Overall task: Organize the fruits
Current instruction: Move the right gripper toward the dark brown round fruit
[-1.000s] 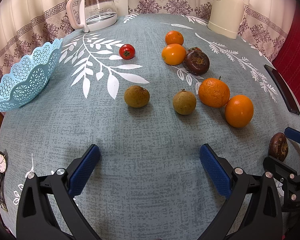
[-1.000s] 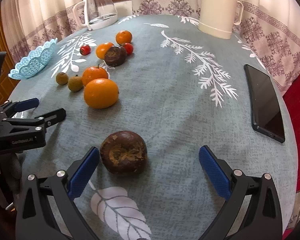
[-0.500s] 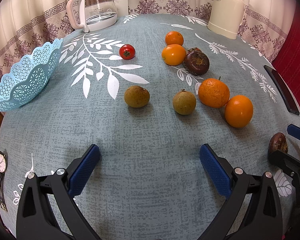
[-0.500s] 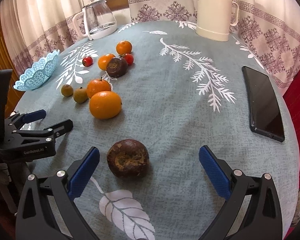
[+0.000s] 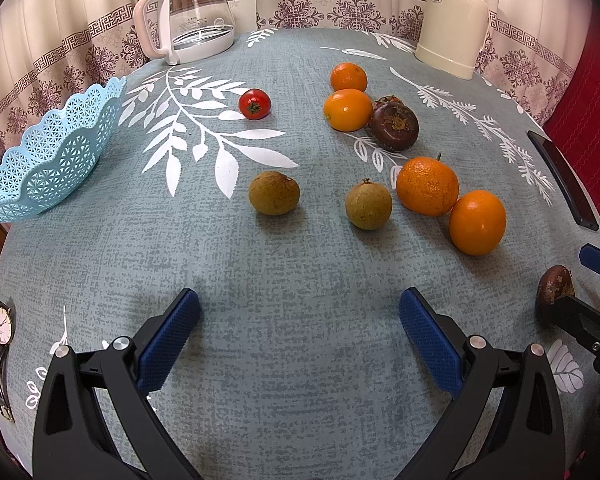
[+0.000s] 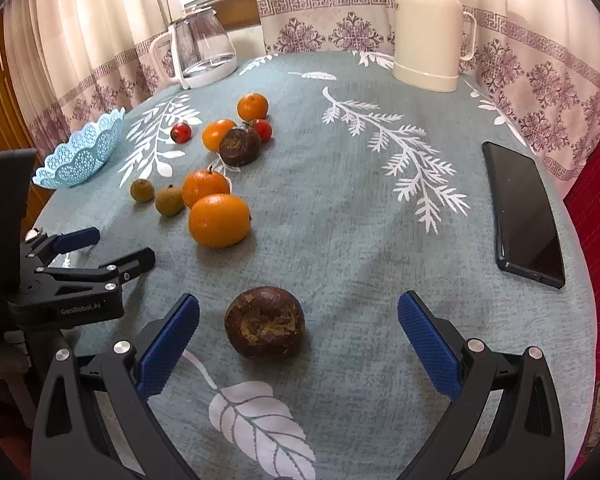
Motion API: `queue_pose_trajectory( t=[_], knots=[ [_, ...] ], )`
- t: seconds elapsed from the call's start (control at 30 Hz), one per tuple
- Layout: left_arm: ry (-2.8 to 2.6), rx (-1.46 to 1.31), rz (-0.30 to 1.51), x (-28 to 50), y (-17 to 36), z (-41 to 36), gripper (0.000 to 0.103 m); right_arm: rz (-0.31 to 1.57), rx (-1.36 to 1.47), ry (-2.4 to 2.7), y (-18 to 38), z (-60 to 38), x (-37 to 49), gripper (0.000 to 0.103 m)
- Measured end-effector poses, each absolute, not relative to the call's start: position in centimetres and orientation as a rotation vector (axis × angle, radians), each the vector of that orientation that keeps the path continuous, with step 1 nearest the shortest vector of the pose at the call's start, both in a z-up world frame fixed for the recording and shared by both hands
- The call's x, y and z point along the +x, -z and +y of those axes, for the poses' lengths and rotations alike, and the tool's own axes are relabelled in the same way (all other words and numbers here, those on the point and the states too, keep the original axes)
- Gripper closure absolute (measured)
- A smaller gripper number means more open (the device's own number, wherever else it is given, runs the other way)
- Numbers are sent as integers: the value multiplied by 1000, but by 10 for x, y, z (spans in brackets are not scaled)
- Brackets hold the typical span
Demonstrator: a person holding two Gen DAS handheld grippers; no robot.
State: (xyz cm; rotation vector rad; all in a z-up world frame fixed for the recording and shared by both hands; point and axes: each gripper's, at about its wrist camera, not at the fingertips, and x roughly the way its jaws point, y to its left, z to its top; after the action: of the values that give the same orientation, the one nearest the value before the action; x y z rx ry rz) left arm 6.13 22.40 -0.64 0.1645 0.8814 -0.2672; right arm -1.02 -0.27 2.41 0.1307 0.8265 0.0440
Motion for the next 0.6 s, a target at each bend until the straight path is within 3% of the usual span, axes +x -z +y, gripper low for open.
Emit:
queue_pose_trajectory(
  t=[0.6],
  knots=[
    [270,79,850,69,-11,241,2,768,201,-98,-33,-11,-19,5]
  ],
)
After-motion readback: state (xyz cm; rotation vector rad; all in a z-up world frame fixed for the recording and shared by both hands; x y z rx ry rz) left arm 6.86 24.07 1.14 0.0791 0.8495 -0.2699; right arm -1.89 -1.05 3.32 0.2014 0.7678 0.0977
